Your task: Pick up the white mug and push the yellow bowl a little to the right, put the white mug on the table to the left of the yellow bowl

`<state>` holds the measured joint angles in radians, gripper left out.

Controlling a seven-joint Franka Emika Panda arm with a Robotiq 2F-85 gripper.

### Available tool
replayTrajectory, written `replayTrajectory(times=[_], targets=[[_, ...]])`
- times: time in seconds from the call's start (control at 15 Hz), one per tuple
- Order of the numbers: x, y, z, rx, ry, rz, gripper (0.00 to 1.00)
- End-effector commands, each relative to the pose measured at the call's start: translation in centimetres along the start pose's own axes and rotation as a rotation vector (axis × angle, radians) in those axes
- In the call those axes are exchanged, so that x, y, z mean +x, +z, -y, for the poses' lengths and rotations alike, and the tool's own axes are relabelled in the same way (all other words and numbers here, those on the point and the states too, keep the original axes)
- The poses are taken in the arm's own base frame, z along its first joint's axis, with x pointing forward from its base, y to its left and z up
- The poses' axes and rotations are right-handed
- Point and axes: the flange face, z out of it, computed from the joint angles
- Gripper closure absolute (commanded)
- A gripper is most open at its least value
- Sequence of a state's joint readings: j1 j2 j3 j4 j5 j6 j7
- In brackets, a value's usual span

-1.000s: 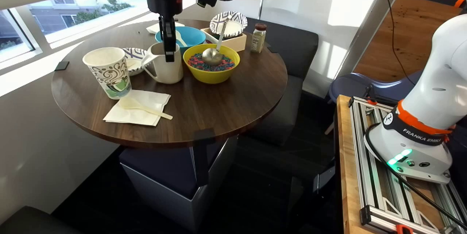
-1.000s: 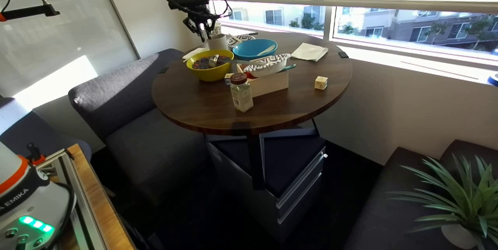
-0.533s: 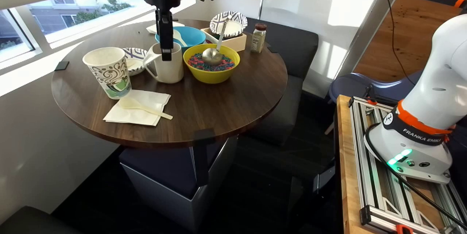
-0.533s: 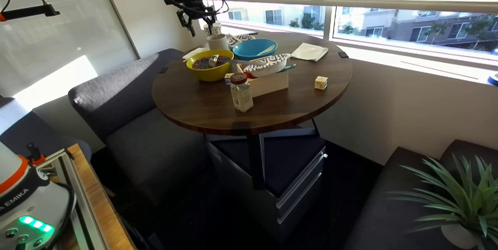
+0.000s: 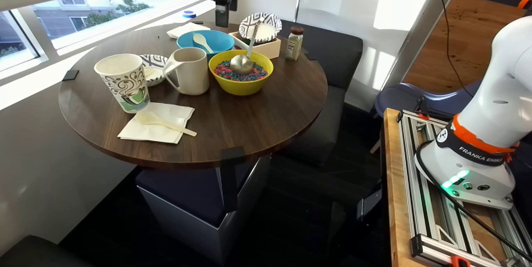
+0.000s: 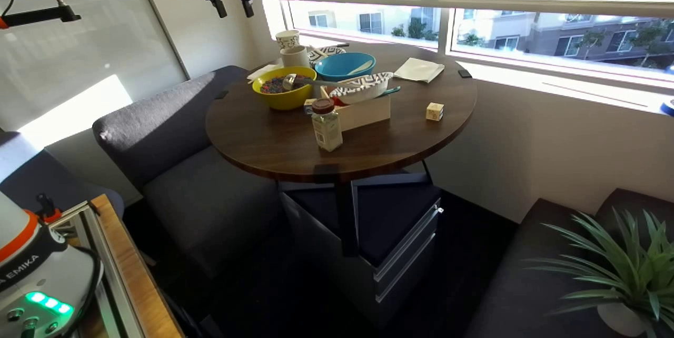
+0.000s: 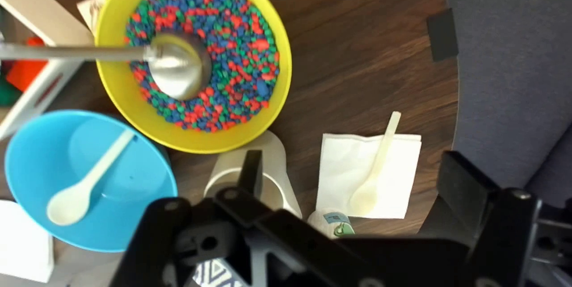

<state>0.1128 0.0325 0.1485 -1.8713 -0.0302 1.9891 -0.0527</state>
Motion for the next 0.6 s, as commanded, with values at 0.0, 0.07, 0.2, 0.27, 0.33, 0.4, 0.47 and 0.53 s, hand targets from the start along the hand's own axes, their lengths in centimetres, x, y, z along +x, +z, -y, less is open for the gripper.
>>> replayTrajectory(times=[0.0,0.07,0.2,0.27,0.33,0.4,0.47,0.53], targets=[[-7.8,-2.2,-0.3,-0.047,0.197,0.007,0.00],[-9.6,-3.0,-0.5,-0.059,0.250,0.002,0.00],[-13.1,-4.6,-0.7,-0.074,0.358,-0.013,0.00],[-8.8,-3.8,-0.7,-0.049,0.267,-0.003,0.00],[-10.4,-4.5,-0.9,-0.056,0.303,-0.011,0.00],[-11.6,-5.1,-0.9,-0.061,0.320,-0.019,0.00],[-12.4,-5.4,-0.8,-0.064,0.331,-0.026,0.00],[-12.7,-5.4,-0.8,-0.066,0.336,-0.028,0.00]])
